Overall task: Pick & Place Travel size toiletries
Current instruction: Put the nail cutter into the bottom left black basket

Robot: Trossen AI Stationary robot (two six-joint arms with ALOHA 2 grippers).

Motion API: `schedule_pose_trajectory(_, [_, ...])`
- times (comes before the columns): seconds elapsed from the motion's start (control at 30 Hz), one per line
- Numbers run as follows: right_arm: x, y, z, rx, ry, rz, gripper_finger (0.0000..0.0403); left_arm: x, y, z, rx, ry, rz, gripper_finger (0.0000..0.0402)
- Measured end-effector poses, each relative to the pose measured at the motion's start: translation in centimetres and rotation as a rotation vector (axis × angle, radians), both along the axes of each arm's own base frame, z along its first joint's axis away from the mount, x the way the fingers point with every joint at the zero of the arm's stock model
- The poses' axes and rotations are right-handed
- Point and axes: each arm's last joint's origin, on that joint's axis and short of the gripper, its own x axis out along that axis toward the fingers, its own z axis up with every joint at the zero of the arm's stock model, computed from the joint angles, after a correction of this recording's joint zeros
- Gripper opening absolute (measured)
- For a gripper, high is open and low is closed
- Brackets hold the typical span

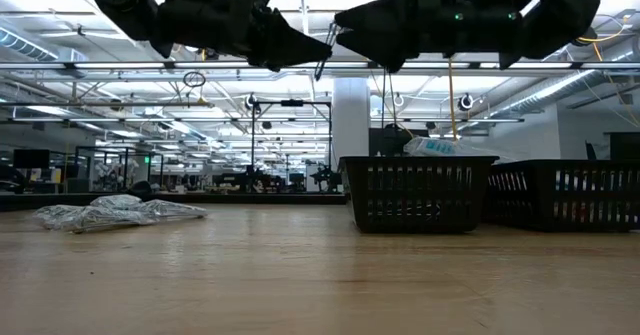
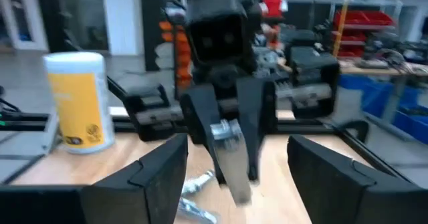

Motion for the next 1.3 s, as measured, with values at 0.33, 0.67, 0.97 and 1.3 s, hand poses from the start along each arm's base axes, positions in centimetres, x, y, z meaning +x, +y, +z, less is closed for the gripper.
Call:
schedule_pose_trajectory(0.33, [0.23, 0.00, -0.25, -0.013, -0.018, 0.002, 0.0202, 0.01, 0.00, 0.10, -0.005, -0.007, 0.001, 0.0017])
schedule_pose_trajectory(0.67, [0.20, -0.10, -0.02, -0.028, -0.040, -0.002, 0.0150, 0.01, 0.01, 0.11, -0.021, -0.007, 0.004, 0.0018])
schedule_pose_trajectory(0.97, [0.20, -0.10, 0.00, -0.047, -0.042, -0.005, 0.0124, 0.06, -0.01, 0.39, -0.033, -0.034, 0.005, 0.0020])
schedule_pose_trajectory(1.3, [0.19, -0.09, 0.03, -0.074, -0.045, -0.005, 0.0080, 0.58, -0.07, -0.17, -0.064, -0.054, -0.015, 0.0021])
